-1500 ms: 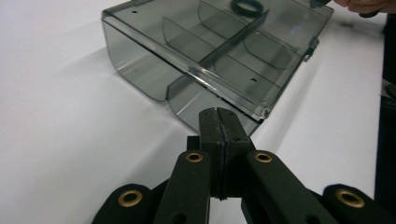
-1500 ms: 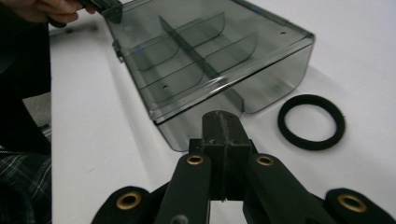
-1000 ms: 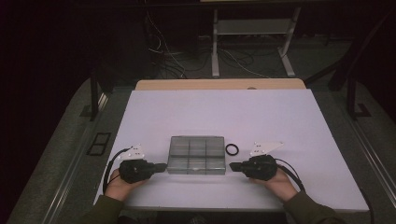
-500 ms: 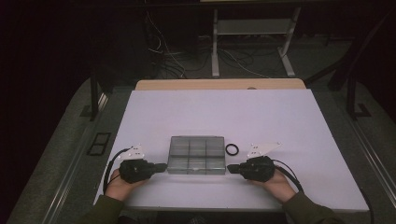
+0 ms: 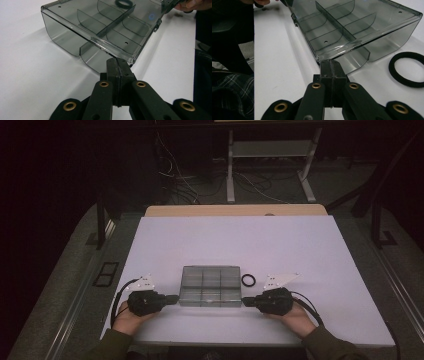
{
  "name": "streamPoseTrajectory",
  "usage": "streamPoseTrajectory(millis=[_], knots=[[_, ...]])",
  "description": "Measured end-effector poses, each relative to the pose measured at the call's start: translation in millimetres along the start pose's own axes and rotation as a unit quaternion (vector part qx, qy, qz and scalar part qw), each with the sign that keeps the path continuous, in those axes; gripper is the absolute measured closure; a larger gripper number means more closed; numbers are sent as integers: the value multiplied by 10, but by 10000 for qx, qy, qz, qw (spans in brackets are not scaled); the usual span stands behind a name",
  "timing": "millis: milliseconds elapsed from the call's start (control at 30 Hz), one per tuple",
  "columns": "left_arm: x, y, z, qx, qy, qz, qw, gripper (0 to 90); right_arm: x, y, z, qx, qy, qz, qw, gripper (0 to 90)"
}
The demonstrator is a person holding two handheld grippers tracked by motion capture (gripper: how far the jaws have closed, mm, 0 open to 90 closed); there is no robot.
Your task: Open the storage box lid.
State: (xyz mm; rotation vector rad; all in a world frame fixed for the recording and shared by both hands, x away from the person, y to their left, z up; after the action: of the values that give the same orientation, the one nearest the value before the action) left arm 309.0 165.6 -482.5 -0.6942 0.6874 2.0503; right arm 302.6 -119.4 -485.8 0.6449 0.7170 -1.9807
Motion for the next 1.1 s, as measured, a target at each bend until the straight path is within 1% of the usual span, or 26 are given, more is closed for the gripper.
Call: streamPoseTrajectory(millis=[200,533,567,600,633,667,700,800,967,1100], knots=[[-1,-4,-3,24,22,34,10000,894,-5,6,-2,-1,4,-27,10000,892],[-3,-11,-2,42,33,23,10000,895,-10,14,-2,-29,-17,-48,10000,893],[-16,-1,2,115,118,43,9999,895,-11,16,-1,-33,-17,-54,10000,893],[-49,15,23,232,280,81,9993,895,-19,9,1,-79,32,-86,9999,893],[-71,26,33,229,317,62,9992,896,-45,-2,10,-151,125,-131,9997,893],[-77,29,32,152,272,3,9995,895,-70,-7,16,-122,137,-98,9998,893],[-78,30,32,133,272,-3,9995,895,-92,-6,17,-55,144,-51,9999,894],[-76,30,32,145,285,9,9995,895,-97,-5,21,-52,130,-45,9999,893],[-96,27,34,60,298,-9,9995,894,-103,-1,20,-14,173,-29,9998,893],[-125,33,41,35,366,-1,9993,894,-107,-2,20,-5,180,-9,9998,893]])
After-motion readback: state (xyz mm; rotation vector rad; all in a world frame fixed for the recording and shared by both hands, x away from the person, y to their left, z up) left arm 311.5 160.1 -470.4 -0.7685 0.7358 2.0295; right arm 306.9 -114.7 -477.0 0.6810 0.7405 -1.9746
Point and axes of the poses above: each handheld gripper's, and its own axes: z roughly backward along the jaws, x roughly out of its underside, y roughly to its right, the point moved 8 cm from there along -z, roughly forward along the jaws, and after that the axes turned 11 degrees about -y, right-handed, at the moved point
